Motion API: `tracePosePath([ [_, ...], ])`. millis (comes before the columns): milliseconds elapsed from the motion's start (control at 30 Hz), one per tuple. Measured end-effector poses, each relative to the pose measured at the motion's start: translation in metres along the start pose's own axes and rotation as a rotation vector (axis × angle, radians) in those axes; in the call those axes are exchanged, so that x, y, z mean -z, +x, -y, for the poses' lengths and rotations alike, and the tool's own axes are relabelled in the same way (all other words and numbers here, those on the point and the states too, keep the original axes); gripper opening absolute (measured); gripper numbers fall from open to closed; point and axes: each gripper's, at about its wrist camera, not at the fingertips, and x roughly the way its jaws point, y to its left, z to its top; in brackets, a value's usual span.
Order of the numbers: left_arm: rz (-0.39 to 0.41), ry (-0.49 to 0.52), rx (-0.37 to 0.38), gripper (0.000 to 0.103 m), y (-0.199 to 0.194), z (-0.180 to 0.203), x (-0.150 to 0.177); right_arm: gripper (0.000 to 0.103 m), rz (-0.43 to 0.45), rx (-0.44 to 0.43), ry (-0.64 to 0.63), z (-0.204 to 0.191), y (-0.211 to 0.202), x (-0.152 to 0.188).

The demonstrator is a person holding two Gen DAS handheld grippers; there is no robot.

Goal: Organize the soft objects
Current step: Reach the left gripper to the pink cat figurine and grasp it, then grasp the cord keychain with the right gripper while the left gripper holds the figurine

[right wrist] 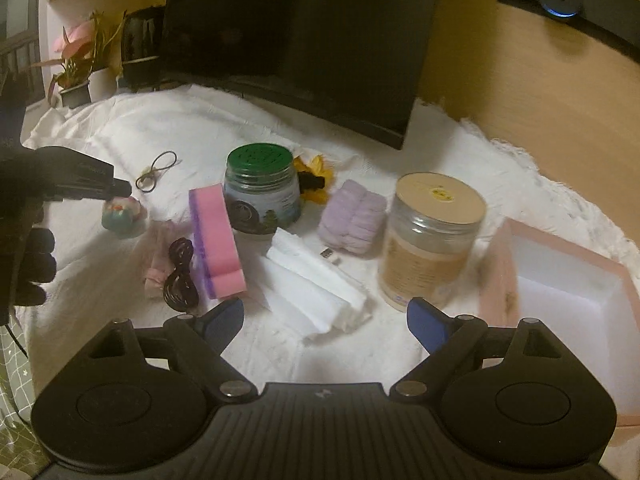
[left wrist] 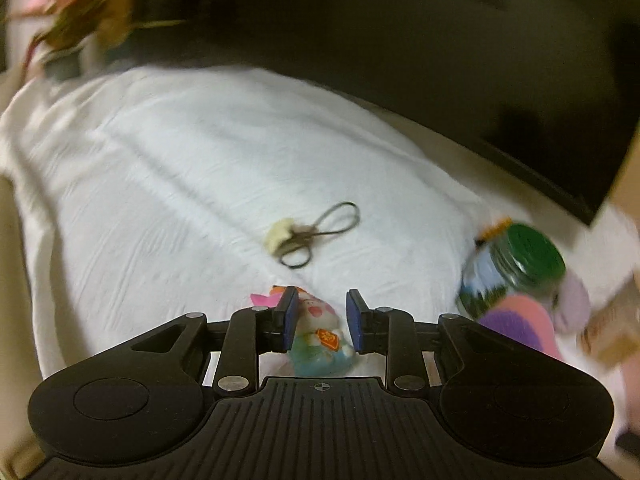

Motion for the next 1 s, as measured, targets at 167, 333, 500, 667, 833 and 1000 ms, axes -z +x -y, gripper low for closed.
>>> tracePosePath([
  [167,-0.019,0.218,-0.105,0.046,0.005,0.007,0.011,0.090,-0.021,-0.012,0.045,0.000,0.013,-0.003],
  [333,-0.057,0.122,-0.060,0.057,0.016,-0.009,0.008,0.090,0.006,-0.004,0.045,-0.006,0.016,-0.015],
  [500,-0.091,-0.023,0.063,0.052,0.024,-0.027,0.005,0.090,0.052,-0.015,-0.019,-0.022,0.007,-0.039],
  [667,-0.084,-0.125,0.180,0.048,0.004,-0.058,0.006,0.090,0.091,-0.042,-0.154,-0.066,0.022,-0.084],
  [833,-0.045,-0.148,0.194,0.047,-0.032,-0.090,0.001,0.081,0.120,-0.126,-0.309,-0.137,0.060,-0.121],
  [1000,-0.036,-0.195,0.192,0.047,-0.051,-0.115,0.002,0.047,0.042,-0.228,-0.517,-0.210,0.121,-0.146],
])
